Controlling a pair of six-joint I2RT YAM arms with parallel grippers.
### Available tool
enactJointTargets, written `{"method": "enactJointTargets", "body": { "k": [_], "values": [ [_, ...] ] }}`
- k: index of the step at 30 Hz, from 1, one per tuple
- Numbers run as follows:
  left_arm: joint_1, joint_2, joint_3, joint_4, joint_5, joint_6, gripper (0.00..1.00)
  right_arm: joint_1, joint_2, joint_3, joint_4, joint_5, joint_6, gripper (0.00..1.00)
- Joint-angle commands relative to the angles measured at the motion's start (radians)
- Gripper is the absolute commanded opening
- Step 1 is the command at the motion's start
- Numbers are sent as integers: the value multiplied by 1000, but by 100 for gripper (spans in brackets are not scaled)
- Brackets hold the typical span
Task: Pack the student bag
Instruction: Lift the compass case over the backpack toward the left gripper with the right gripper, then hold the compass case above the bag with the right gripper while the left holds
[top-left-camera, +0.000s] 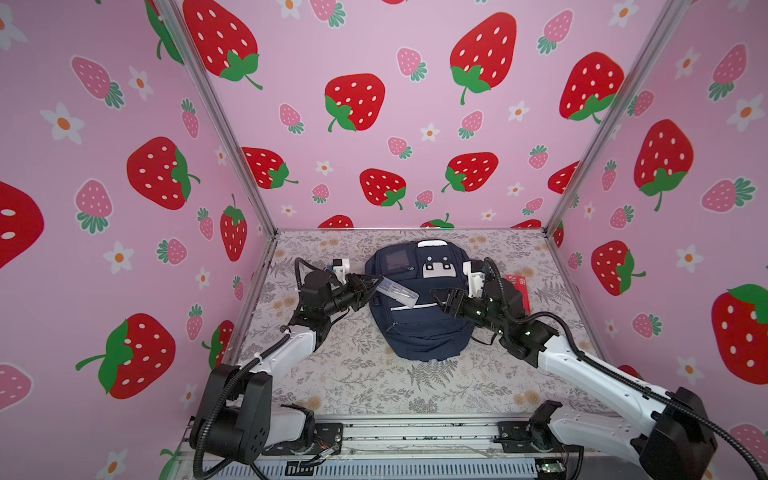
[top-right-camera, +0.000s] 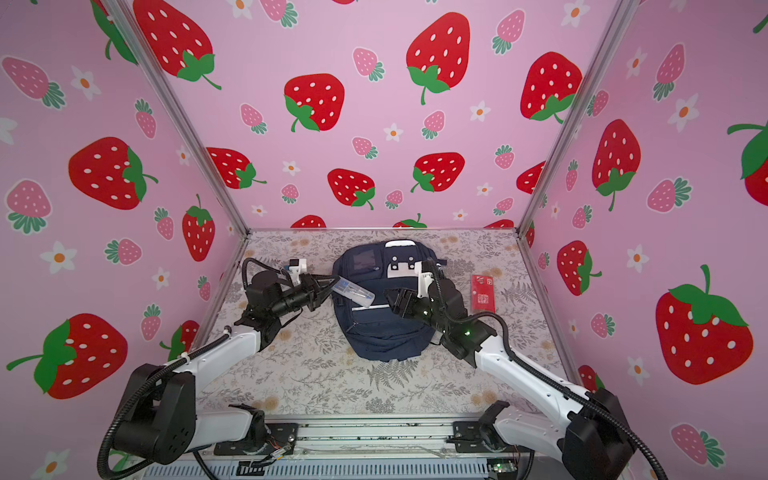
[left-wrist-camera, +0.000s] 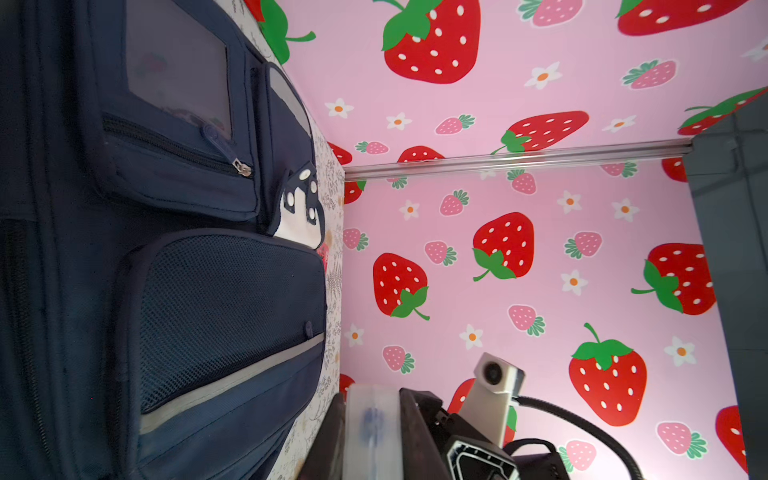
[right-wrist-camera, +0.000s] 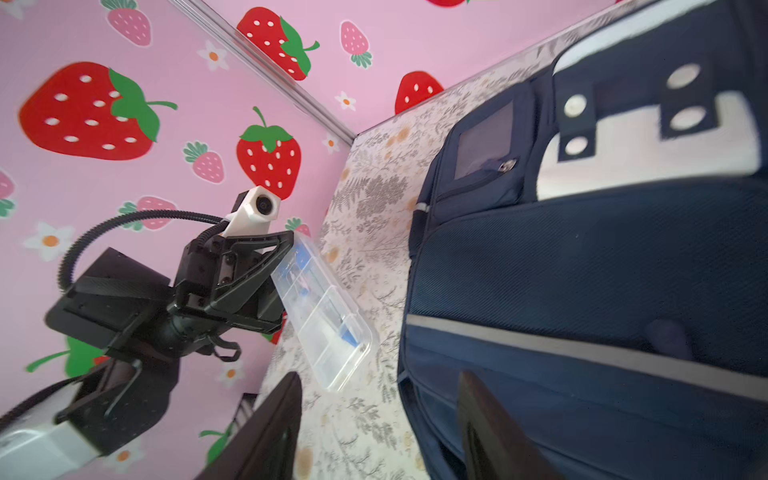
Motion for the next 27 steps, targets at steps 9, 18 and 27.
{"method": "enactJointTargets", "body": {
  "k": [9,18,27],
  "values": [
    [-10,-76,-21,114,-31,-65,19,-10,75,-115,534,-251,322,57],
    [-31,-87,-22,134,-41,-88,19,-10,144,-106,594,-259,361,55],
    [-40,-86,-19,138,-47,-93,19,-11,190,-94,636,-259,383,49]
  ]
}}
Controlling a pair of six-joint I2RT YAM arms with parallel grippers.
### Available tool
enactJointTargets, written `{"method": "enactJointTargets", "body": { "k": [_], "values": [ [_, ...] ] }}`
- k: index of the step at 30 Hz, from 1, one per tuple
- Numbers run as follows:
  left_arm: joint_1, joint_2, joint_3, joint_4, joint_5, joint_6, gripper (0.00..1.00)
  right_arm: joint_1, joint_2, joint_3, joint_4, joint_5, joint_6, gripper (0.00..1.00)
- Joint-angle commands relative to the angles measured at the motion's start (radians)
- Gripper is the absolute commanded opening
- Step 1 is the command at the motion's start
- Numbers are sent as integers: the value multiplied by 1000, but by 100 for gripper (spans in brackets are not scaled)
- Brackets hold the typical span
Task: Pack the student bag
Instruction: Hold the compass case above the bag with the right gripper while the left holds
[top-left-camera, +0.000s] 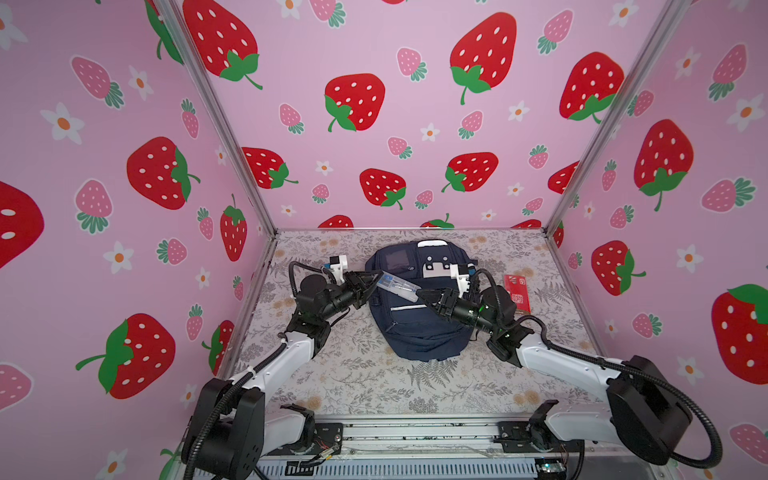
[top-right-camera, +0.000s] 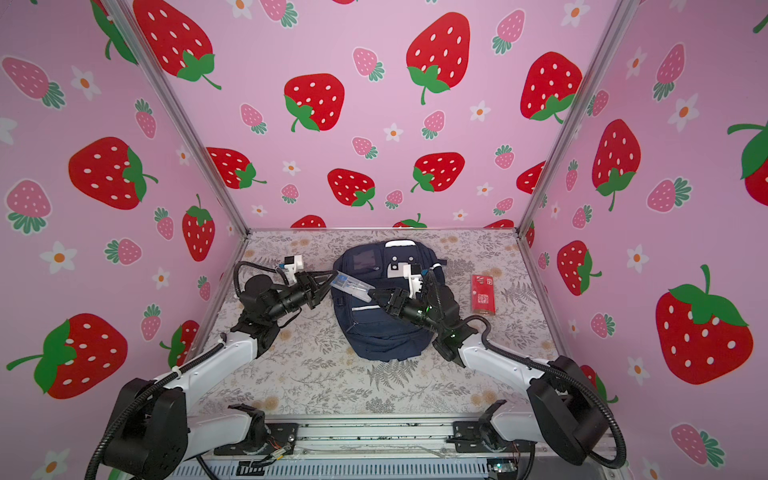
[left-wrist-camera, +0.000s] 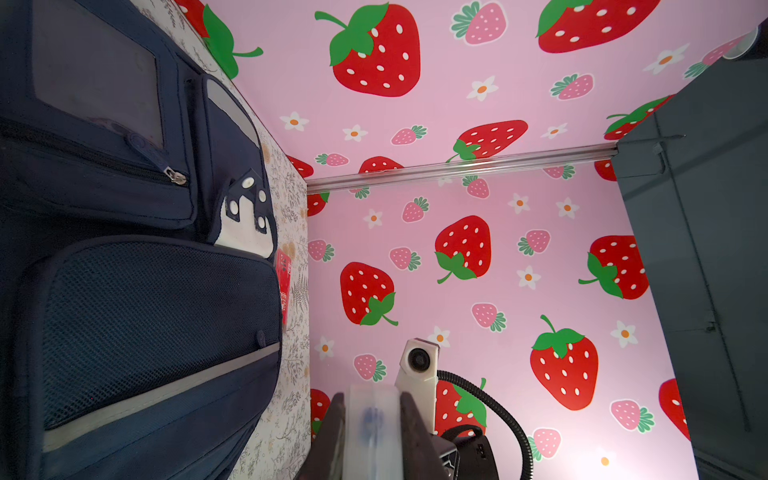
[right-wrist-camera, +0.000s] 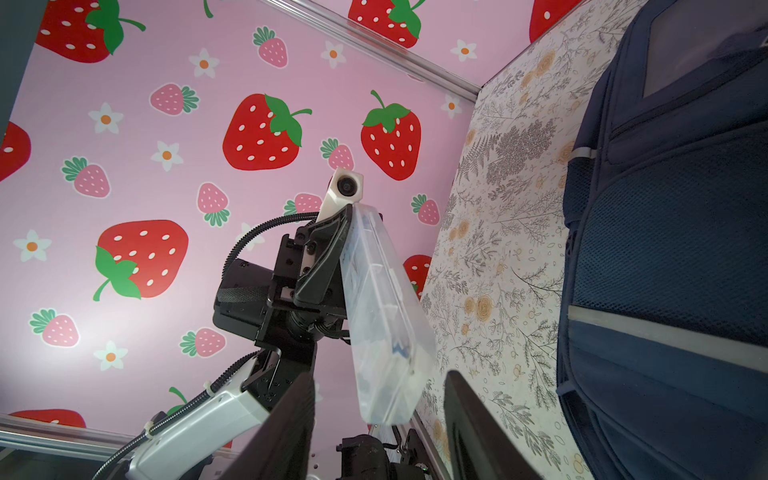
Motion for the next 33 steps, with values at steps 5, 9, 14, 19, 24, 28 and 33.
{"method": "enactJointTargets", "body": {
  "k": [5,9,14,19,24,28,33],
  "values": [
    [-16,-14,-6,65,-4,-26,19,-4,27,15,92,-16,43,43],
    [-23,-6,-7,71,-4,-27,19,-3,36,18,100,-18,45,38],
    [-25,-1,-11,71,-5,-23,19,-2,26,18,88,-9,33,28],
    [-25,1,-15,66,-1,-14,26,-2,9,18,69,0,25,17],
    [-25,-13,-13,-1,0,29,50,-7,-21,23,33,8,1,15],
    [-25,-38,15,-122,2,103,61,-19,-60,25,-19,15,-26,14],
    [-25,-78,151,-477,-4,344,64,-52,-141,31,-204,47,-110,13]
  ]
}}
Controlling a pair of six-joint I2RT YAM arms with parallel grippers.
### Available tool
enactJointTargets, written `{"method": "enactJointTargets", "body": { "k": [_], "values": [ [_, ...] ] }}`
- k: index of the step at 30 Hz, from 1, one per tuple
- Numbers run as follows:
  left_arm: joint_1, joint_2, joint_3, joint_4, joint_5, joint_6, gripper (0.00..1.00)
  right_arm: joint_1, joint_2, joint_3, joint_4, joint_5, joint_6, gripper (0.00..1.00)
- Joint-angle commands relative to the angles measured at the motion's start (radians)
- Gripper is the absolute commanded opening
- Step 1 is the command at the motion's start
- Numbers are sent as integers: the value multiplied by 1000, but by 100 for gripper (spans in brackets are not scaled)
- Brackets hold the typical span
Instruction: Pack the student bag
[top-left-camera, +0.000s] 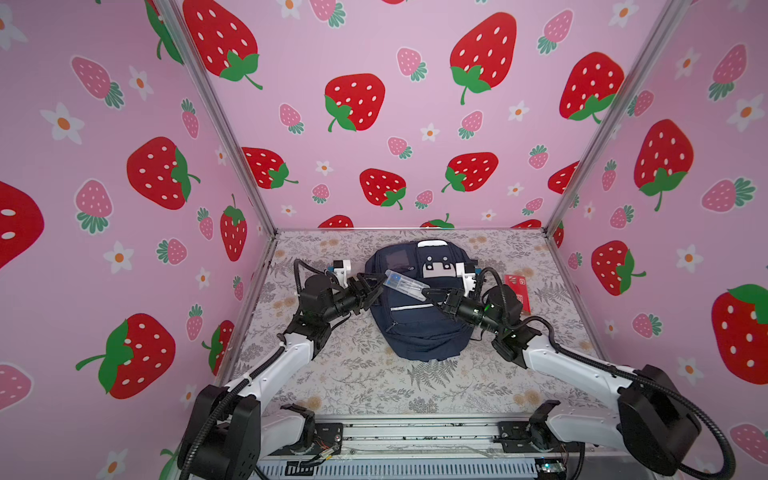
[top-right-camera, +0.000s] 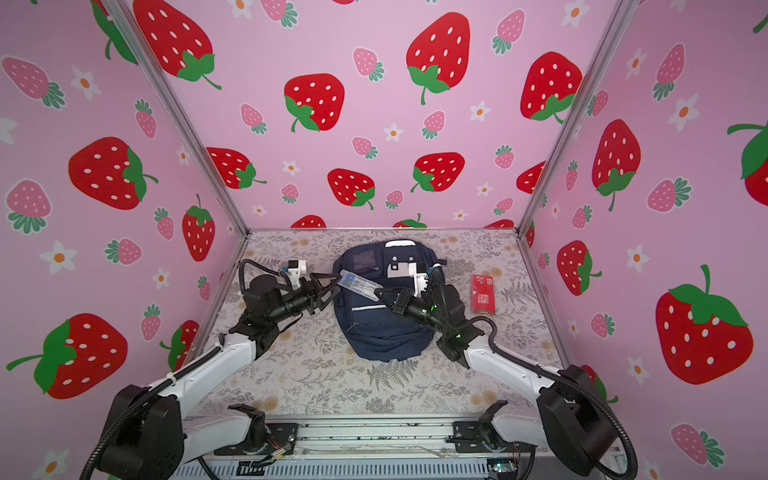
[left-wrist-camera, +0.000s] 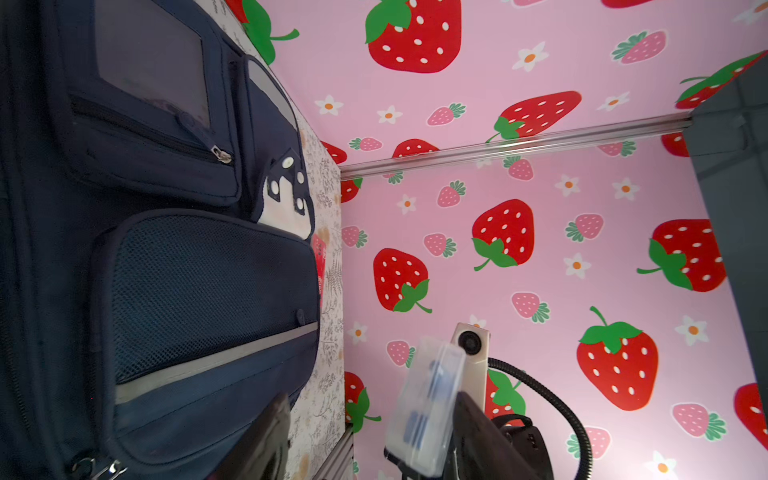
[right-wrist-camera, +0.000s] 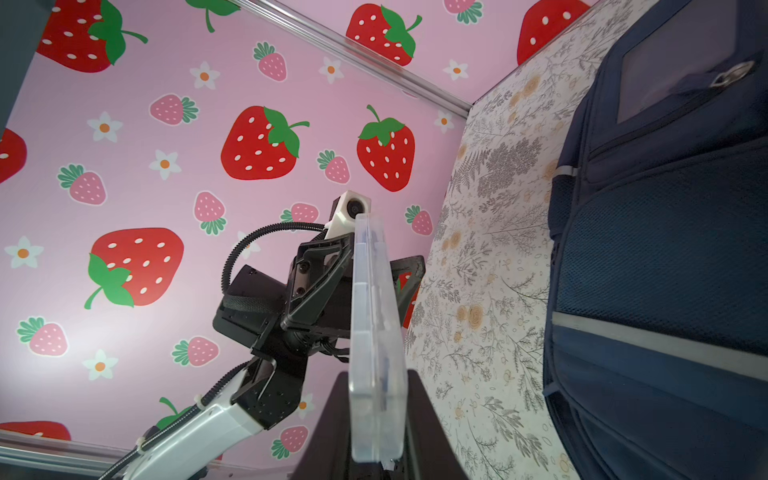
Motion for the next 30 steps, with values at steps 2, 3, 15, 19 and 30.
{"method": "enactJointTargets", "body": {
  "k": [2,3,15,19,30],
  "values": [
    [-3,-38,187,-400,-11,304,65,-43,-101,28,-186,42,-95,13],
    [-6,-35,226,-477,-19,366,65,-61,-129,25,-233,46,-113,13],
    [-283,258,690,-1129,-329,993,63,-295,-393,27,-834,102,-319,11],
    [-414,422,821,-1268,-489,1124,63,-353,-474,16,-932,87,-343,11],
    [-609,661,906,-1272,-954,1231,58,-429,-552,0,-1063,50,-383,12]
  ]
}}
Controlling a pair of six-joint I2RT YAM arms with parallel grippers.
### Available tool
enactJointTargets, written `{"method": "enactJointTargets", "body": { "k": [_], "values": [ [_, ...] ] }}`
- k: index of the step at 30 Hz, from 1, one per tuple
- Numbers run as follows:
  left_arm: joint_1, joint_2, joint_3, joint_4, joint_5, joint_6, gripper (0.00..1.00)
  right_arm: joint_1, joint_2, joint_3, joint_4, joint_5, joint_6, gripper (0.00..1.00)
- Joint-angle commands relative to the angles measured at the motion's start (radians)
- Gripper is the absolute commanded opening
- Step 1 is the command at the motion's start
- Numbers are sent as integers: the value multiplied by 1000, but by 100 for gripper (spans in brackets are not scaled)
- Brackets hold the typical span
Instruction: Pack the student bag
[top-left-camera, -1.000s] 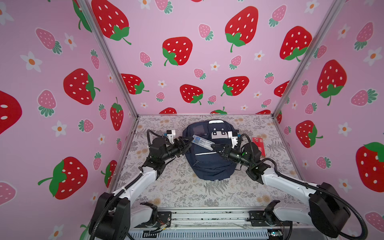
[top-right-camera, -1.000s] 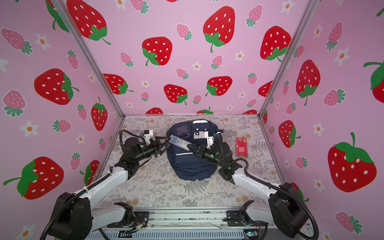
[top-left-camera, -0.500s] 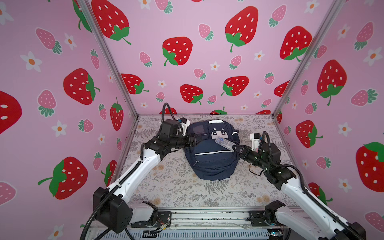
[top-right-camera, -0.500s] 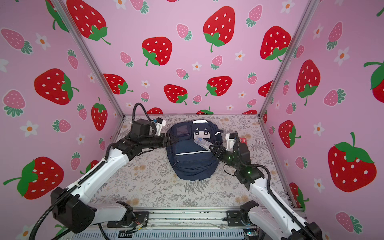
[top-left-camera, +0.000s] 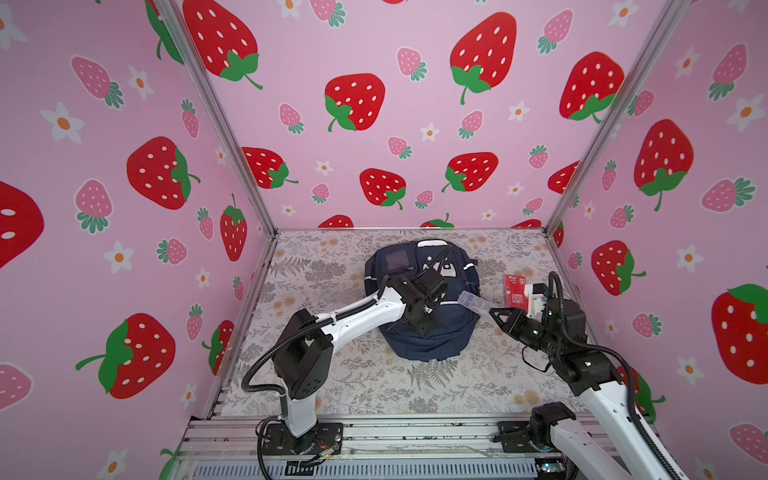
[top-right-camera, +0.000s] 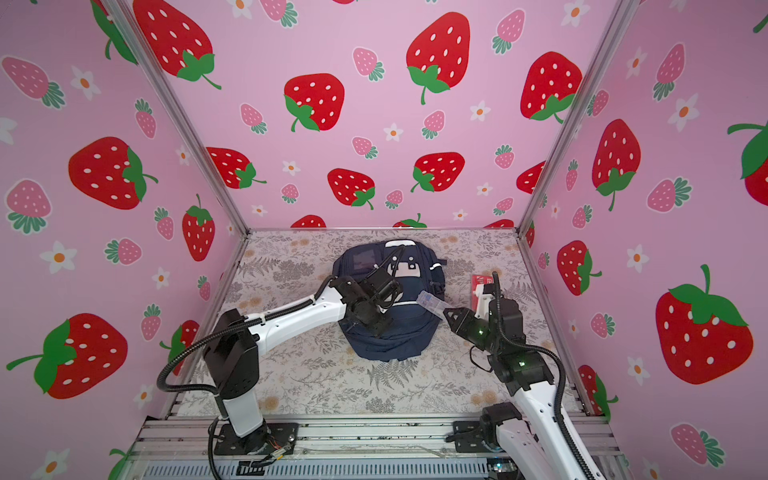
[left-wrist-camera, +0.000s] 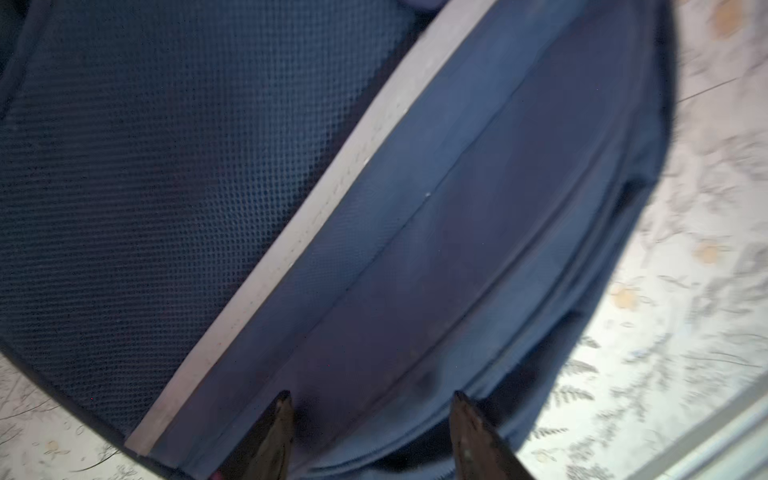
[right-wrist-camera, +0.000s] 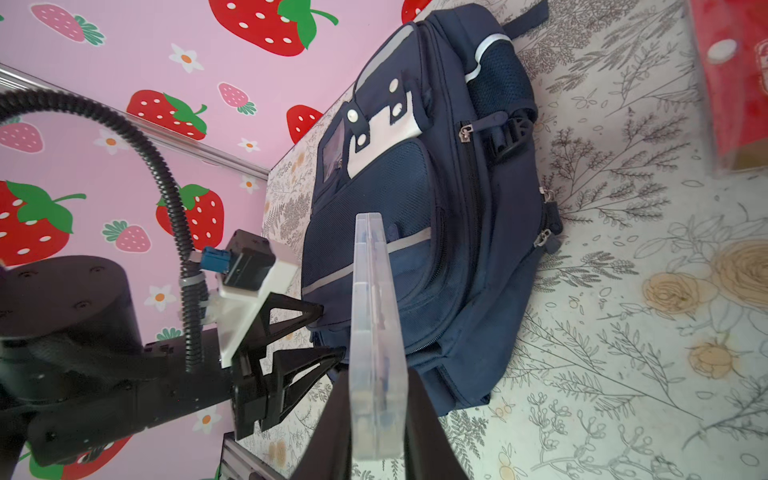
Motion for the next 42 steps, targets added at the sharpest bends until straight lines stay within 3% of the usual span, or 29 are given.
{"method": "enactJointTargets", "body": {
  "k": [1,5,8,12,16,18,21,27,32,37,42],
  "values": [
    [-18,3,50,-5,-217,54,55,-10,-15,-6,-31,-29,-20,12],
    [-28,13,58,38,-240,68,41,-13,-36,2,-54,-31,-29,12],
    [-26,14,60,55,-254,69,15,-18,-45,7,-76,-31,-43,12],
    [-25,-22,55,75,-254,67,1,-20,-46,18,-86,-43,-60,12],
    [-7,-109,25,119,-245,63,0,-20,-41,28,-41,-138,-88,12],
    [21,-153,16,139,-178,57,0,-19,-22,38,-36,-207,-125,14],
    [42,-216,-19,196,-80,73,0,-6,13,38,-75,-220,-158,14],
    [57,-251,-46,219,-26,94,0,91,71,-38,152,-274,-40,15],
    [62,-260,-74,230,18,95,0,238,207,-27,324,-197,18,15],
    [61,-310,-149,272,3,125,0,268,425,-6,558,-207,71,15],
    [62,-364,-210,302,23,148,0,285,620,86,646,-180,66,29]
  ]
}}
